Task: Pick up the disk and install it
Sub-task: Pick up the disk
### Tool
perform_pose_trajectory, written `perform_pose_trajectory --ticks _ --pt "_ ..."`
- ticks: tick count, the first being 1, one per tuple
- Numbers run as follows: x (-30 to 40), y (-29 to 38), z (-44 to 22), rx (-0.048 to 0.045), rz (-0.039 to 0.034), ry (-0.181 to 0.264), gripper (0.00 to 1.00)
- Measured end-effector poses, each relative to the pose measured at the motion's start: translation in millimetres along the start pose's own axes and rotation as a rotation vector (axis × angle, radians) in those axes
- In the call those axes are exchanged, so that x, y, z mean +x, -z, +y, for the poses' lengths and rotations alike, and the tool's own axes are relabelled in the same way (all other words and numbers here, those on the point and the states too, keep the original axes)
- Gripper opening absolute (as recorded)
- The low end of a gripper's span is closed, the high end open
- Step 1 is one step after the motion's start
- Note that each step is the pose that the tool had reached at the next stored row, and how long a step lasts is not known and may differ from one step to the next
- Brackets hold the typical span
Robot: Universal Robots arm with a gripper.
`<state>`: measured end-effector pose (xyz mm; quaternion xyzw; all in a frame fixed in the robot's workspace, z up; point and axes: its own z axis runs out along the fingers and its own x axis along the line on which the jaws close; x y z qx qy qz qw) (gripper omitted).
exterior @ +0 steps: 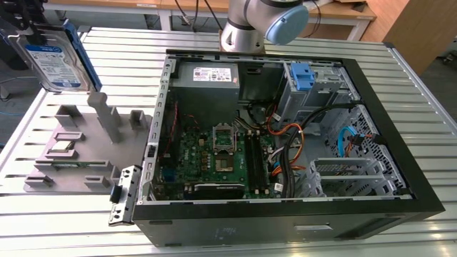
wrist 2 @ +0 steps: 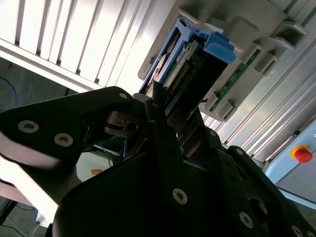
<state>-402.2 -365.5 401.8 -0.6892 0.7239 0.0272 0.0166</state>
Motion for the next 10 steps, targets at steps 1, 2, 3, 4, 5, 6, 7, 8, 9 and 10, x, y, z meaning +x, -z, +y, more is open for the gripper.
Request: perform_pose_trajectory --ticks 1,2,3,4,5,6,7,8,9,10 --pt "0.0 0.0 0.0 0.0 -0.0009 0.0 0.35" --pt "0.0 0.0 0.0 0.0 -0.0009 0.0 0.35" --pt "0.0 0.0 0.0 0.0 -0.001 0.0 0.35" --pt "0.0 0.0 0.0 0.0 -0.001 0.0 0.35" --pt "0.0 0.0 0.0 0.0 -0.0011 0.0 0.35" --pt "0.0 0.0 0.0 0.0 -0.0012 0.0 0.35" --pt "0.0 0.0 0.0 0.0 -0.0013 0.0 0.35" --pt "0.0 0.0 0.0 0.0 -0.0013 0.0 0.35" --pt "0.0 0.0 0.0 0.0 -0.0014 0.0 0.35" --pt "0.0 0.0 0.0 0.0 -0.0014 0.0 0.35"
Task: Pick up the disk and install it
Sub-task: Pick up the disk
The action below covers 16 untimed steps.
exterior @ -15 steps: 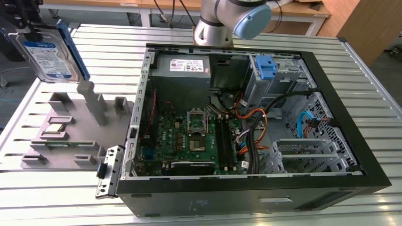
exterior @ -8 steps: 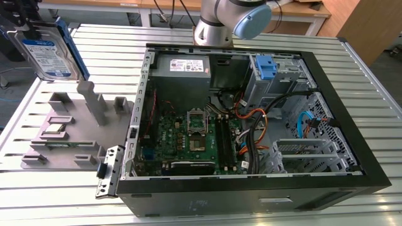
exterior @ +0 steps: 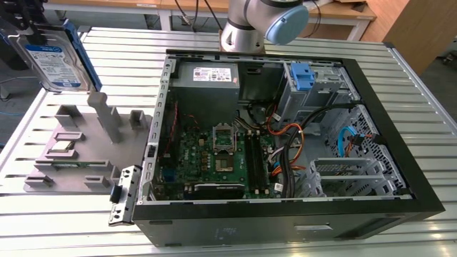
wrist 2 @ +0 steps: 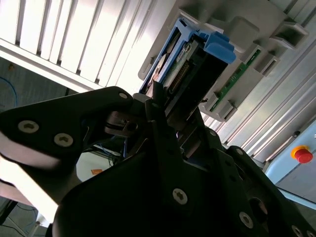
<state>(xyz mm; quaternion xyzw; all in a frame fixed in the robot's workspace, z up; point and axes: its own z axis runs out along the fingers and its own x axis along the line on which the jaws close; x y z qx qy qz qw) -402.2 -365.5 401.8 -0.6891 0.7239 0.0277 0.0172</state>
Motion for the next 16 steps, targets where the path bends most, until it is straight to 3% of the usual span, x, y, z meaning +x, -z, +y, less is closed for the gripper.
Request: perform_pose_trajectory --ticks 3,12,16 --pt "0.0 0.0 0.0 -0.0002 -0.0046 0.0 0.35" --pt "0.0 0.0 0.0 -0.0002 -0.005 0.0 0.35" --pt "-0.2 4.1 0.1 -0.0003 -0.0048 0.0 0.35"
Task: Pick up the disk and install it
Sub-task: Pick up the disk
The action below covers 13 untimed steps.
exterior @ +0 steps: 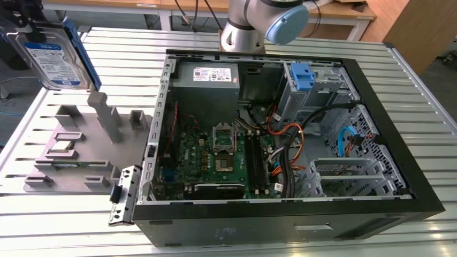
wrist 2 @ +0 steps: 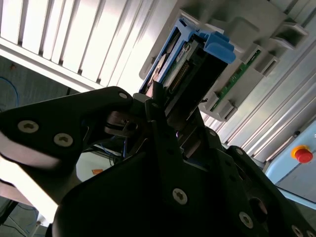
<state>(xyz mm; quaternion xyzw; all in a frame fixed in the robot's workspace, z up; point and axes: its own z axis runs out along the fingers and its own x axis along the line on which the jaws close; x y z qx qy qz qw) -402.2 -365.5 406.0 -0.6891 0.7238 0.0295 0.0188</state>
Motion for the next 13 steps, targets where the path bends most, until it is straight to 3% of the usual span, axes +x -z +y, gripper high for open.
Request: perform_pose_trajectory --ticks 5,13 --pt "-0.6 8.2 0.1 0.0001 -0.0001 0.0 0.35" --pt "-0.7 9.7 0.2 0.0001 -0.0001 0.0 0.35"
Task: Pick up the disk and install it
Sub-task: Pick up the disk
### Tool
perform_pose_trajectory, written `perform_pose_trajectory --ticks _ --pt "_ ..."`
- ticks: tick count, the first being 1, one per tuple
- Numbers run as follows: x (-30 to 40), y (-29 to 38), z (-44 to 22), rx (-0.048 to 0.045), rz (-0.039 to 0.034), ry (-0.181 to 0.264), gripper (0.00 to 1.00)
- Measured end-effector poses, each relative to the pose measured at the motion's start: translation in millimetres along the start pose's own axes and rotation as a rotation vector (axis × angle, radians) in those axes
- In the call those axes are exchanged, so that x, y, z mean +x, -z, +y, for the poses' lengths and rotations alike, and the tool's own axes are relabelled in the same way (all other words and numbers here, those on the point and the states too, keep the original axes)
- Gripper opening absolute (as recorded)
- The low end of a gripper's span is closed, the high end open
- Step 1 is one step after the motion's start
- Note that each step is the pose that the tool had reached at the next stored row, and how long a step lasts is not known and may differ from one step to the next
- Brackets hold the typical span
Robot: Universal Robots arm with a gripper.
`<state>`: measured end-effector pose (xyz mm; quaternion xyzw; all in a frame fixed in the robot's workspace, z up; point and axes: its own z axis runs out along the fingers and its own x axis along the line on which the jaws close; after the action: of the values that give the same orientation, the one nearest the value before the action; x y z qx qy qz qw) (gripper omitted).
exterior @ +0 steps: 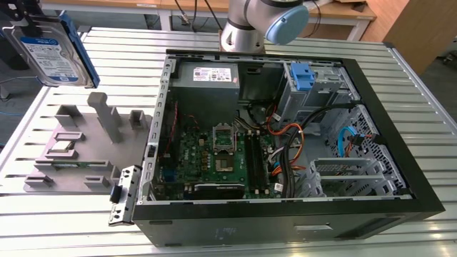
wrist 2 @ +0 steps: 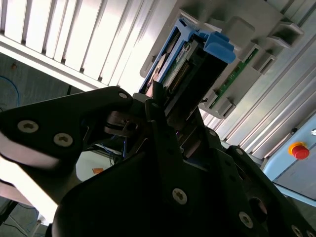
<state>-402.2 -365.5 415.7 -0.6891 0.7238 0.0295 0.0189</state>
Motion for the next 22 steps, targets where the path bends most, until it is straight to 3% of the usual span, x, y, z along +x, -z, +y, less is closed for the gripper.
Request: perform_pose_trajectory --ticks 22 --pt "-0.3 4.8 0.1 0.0 -0.0002 0.0 0.35"
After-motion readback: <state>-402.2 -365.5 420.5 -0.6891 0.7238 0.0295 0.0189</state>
